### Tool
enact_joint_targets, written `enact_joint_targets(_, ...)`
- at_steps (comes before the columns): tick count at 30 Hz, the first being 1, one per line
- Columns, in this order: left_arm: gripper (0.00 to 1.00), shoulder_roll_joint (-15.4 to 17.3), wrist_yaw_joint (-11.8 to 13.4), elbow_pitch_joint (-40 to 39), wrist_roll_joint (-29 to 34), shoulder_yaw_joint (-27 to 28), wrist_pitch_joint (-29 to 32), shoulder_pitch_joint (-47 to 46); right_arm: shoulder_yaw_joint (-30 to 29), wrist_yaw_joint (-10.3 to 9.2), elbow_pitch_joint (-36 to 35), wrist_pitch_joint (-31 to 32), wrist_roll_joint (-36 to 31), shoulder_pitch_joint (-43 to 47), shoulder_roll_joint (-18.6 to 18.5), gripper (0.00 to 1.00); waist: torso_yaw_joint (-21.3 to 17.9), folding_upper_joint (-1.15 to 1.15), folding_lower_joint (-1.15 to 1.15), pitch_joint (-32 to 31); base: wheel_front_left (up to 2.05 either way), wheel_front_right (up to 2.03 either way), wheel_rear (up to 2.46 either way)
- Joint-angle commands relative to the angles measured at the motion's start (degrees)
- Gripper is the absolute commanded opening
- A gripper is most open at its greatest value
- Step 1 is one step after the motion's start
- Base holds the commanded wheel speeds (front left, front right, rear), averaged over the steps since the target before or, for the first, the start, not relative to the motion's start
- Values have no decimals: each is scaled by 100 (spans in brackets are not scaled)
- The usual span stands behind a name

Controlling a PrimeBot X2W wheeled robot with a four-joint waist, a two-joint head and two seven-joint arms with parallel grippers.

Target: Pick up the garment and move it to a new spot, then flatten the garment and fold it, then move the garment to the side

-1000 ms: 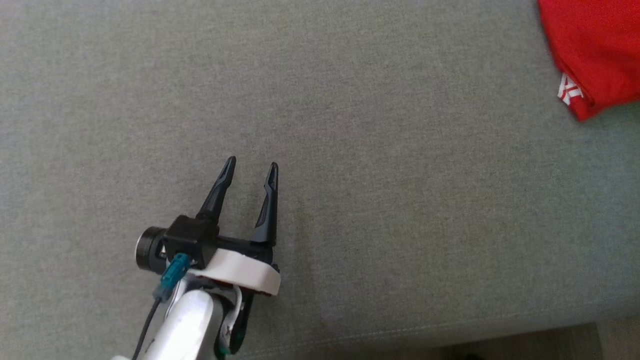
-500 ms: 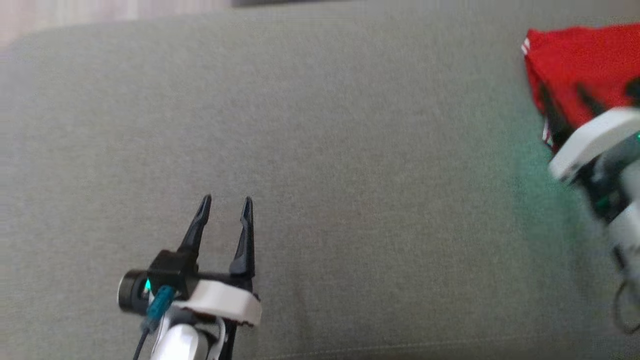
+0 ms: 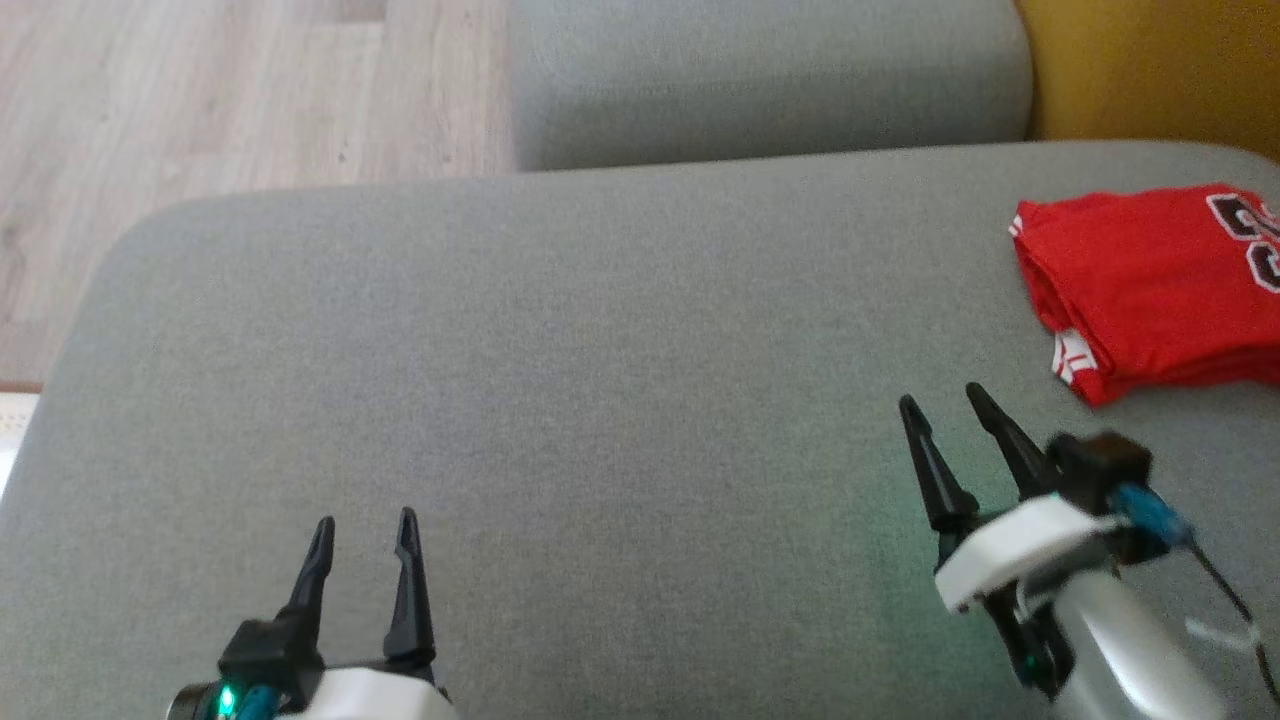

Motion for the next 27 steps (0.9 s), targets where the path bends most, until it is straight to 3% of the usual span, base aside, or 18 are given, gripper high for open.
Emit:
enact_joint_targets(1,100,-26,-32,-357,66,279,-46,-85,-506,37,-733,-77,-570,393,208,100,13,0,1,-187,0,0,0)
enact_joint_targets(7,100,-26,-161,-705,315,420,-46,214,-1455,37,-2034,-78,-1542,1539,792,100,52,0,1,-387,0,0,0)
enact_joint_targets(11,100,-26,-270,-864,487,503,-46,436,-1832,37,-2594,-79,-1822,2073,997,100,72,0,1,-516,0,0,0)
enact_joint_targets(25,100,-26,-371,-778,632,527,-46,626,-1955,37,-2638,-79,-2015,2340,1103,100,99,0,1,-567,0,0,0)
enact_joint_targets(26,0,7,-353,-596,589,347,1,876,-2081,-1,-2464,-9,-2018,2579,1129,0,108,0,1,-575,0,0,0)
enact_joint_targets(27,0,7,-349,-542,581,337,4,880,-2074,-1,-2402,-7,-2012,2584,1130,0,107,0,1,-572,0,0,0)
